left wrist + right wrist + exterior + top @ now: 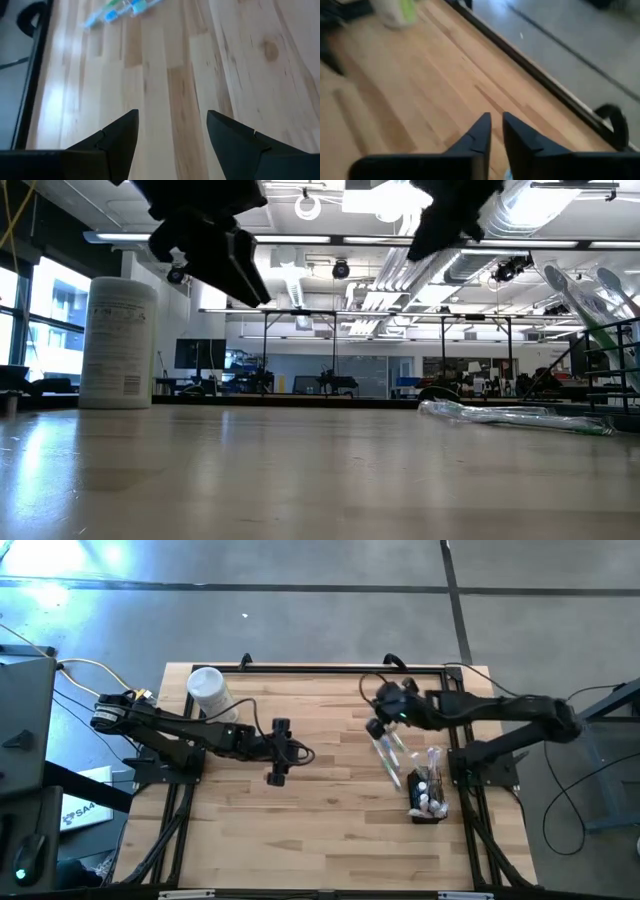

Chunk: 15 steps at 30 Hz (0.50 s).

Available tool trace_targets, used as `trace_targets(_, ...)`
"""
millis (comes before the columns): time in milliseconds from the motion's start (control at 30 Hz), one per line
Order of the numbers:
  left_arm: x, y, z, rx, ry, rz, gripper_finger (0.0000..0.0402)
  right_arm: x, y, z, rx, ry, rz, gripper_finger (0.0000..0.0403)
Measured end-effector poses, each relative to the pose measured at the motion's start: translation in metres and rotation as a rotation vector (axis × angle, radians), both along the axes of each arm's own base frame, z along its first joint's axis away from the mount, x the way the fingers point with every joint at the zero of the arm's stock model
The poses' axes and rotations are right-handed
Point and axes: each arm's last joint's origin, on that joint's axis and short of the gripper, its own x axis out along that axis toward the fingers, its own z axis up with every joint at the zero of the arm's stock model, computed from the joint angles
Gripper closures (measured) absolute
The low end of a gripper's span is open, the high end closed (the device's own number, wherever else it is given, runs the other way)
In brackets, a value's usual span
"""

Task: Pick & Place toothbrushing station
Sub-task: Put the top green toothbrush into the black mesh organizer

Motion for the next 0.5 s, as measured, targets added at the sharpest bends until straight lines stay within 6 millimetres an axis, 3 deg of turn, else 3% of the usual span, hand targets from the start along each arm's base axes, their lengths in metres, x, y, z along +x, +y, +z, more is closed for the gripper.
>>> trace_targets(300, -0.007, 0.001, -0.006, -0.026, 0.083, 0.037, 0.0169, 0.023, -0.059, -0.046, 0.138, 0.138, -0.18, 0.0235)
trace_targets(500, -0.008, 0.001, -0.008, -0.041, 0.1, 0.057, 0.0169, 0.02, -0.083, -0.071, 0.266, 0.261, -0.241, 0.0217)
